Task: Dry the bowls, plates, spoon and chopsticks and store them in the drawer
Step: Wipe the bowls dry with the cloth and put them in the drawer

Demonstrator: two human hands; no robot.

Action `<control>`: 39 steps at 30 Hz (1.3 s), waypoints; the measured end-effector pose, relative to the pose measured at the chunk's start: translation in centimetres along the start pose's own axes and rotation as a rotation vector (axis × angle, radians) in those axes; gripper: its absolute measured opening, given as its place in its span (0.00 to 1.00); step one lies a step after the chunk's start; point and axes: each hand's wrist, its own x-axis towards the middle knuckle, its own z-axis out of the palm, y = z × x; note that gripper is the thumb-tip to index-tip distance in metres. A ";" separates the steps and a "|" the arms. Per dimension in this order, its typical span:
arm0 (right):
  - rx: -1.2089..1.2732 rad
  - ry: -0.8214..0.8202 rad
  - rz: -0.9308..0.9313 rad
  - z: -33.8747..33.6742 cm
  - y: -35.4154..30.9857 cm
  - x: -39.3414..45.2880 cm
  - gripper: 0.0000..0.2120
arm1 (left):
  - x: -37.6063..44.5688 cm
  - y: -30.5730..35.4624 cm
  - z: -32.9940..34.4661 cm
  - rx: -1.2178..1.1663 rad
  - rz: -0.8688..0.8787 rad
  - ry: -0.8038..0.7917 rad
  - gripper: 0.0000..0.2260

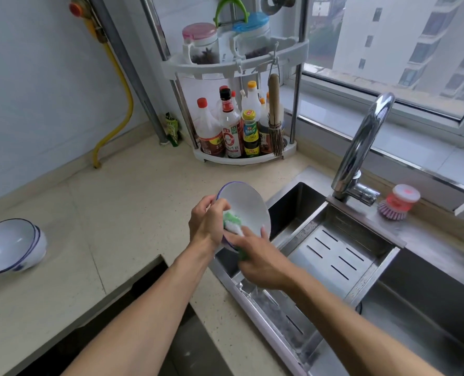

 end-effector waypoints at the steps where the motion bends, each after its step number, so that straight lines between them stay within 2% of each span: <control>1: -0.007 0.006 -0.030 0.1 0.4 -0.2 0.30 | 0.1 0.1 -0.2 0.045 -0.002 -0.037 0.05; 3: -0.238 0.106 -0.125 0.1 2.4 -0.7 0.33 | 0.5 0.9 -1.2 0.133 -0.080 -0.174 0.03; 5: -0.525 0.221 -0.240 0.3 4.5 -0.8 0.33 | 1.0 1.6 -2.0 0.157 -0.207 -0.302 0.13; 6: -0.588 0.275 -0.272 0.5 5.0 -0.7 0.31 | 1.1 1.7 -2.2 0.138 -0.257 -0.328 0.18; 7: -0.619 0.324 -0.285 0.5 5.0 -0.5 0.27 | 1.1 1.7 -2.1 0.086 -0.283 -0.330 0.19; 9: -0.584 0.422 -0.237 0.1 3.9 0.3 0.17 | 0.4 1.0 -1.5 -0.086 -0.256 -0.304 0.15; 12: -0.394 0.466 -0.071 0.1 0.8 1.1 0.11 | -1.1 -0.9 0.2 -0.212 -0.077 -0.186 0.18; 14: -0.233 0.440 -0.044 0.7 -0.4 1.4 0.11 | -1.5 -1.1 0.8 -0.277 0.004 -0.036 0.14; 15: -0.173 0.428 -0.050 0.9 -0.5 1.3 0.14 | -1.5 -0.9 0.8 -0.300 0.019 0.024 0.09; 17: -0.257 0.348 -0.093 0.8 0.4 0.5 0.22 | -1.1 -0.6 0.0 -0.283 0.044 0.033 0.01; 19: -0.503 0.378 -0.130 -0.1 2.2 0.0 0.30 | -0.8 -0.3 -0.6 -0.203 0.062 -0.038 0.04; 21: -0.519 0.276 -0.046 -0.7 1.8 -0.2 0.36 | -0.6 -0.4 -0.7 -0.101 0.078 -0.049 0.13; 23: -0.321 0.141 0.031 -0.3 -0.2 0.1 0.35 | -0.5 -0.4 -0.6 -0.060 0.114 -0.013 0.12; 25: -0.129 0.048 -0.015 -0.2 -1.4 0.0 0.34 | -0.3 -0.3 -0.8 -0.038 0.124 -0.003 0.04; 26: -0.112 0.042 -0.063 -0.5 -1.2 -0.2 0.34 | -0.1 -0.3 -1.1 -0.021 0.113 -0.026 0.04; 27: -0.166 0.051 -0.096 -0.8 -0.4 -0.5 0.36 | 0.1 -0.2 -1.6 0.000 0.092 -0.062 0.05; 29: -0.425 0.119 -0.124 -1.3 1.7 -0.6 0.40 | 0.4 0.0 -2.0 0.031 0.060 -0.128 0.05; 31: -0.530 0.147 -0.062 -1.3 1.8 -0.4 0.39 | 0.4 0.2 -1.7 0.061 0.074 -0.108 0.06; 35: -0.179 0.038 -0.008 -0.3 -1.4 0.0 0.34 | 0.5 0.1 -1.3 0.027 0.064 -0.011 0.08; 37: -0.233 0.035 -0.098 -0.6 -0.7 -0.2 0.33 | 1.2 0.5 -2.2 0.039 -0.017 -0.126 0.11; 39: -0.432 0.095 -0.221 -0.8 1.6 -0.4 0.33 | 1.8 1.2 -3.4 0.102 -0.159 -0.290 0.17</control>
